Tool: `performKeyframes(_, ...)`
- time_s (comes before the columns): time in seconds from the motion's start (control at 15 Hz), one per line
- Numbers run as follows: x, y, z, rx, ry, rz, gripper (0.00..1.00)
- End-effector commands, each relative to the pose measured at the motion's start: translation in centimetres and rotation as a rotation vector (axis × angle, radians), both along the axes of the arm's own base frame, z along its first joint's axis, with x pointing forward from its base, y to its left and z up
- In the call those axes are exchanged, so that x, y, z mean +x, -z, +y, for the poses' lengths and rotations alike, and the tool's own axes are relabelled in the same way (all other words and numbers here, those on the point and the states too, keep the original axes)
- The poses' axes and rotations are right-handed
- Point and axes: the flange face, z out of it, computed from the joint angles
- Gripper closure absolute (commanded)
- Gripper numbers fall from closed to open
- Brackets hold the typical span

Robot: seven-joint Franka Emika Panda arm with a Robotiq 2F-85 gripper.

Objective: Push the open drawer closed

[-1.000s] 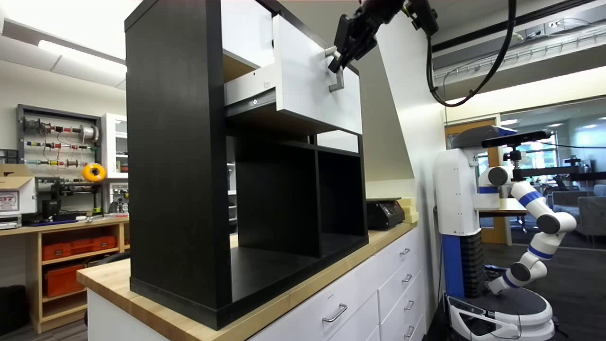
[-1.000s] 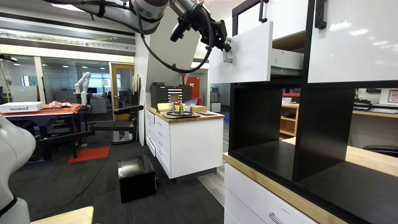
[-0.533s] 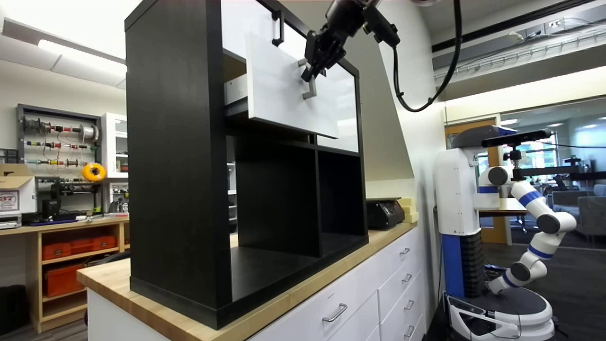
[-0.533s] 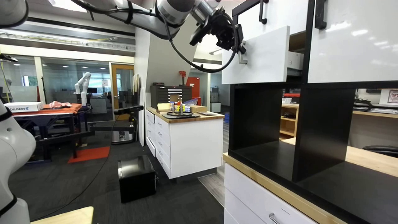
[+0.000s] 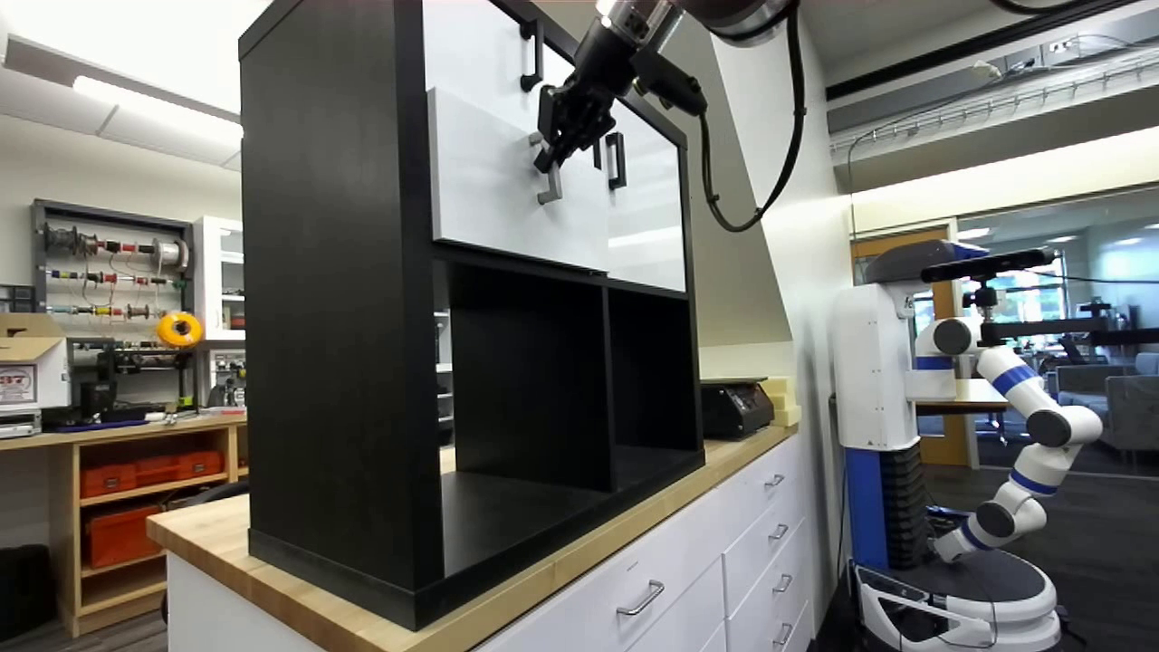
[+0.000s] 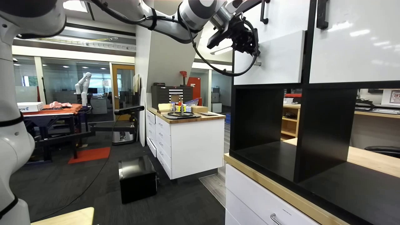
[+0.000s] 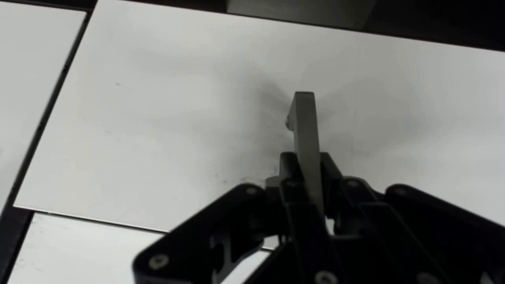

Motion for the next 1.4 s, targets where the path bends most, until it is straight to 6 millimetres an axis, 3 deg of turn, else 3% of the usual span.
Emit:
performKeyframes(0.0,2.5,1.2,1.4,0.015,-0.005,0.027,0.96)
performKeyframes(0.27,3.4,1.5,1.5,0.029,0.0,0.041,0.96)
performKeyframes(0.33,3.2,1.5,1.6,0.015,-0.004,0.06,0.6)
performKeyframes(0.4,2.8,1.6,1.5,0.002,0.018,0.093,0.59)
performKeyframes(0.53,2.3,2.5,1.7,-0.006,0.047,0.182,0.48)
performKeyframes(1.0,-2.0,1.7,5.2,-0.031,0.045,0.376,0.03)
performKeyframes(1.33,-5.0,1.6,4.5,-0.021,0.08,0.494,0.0)
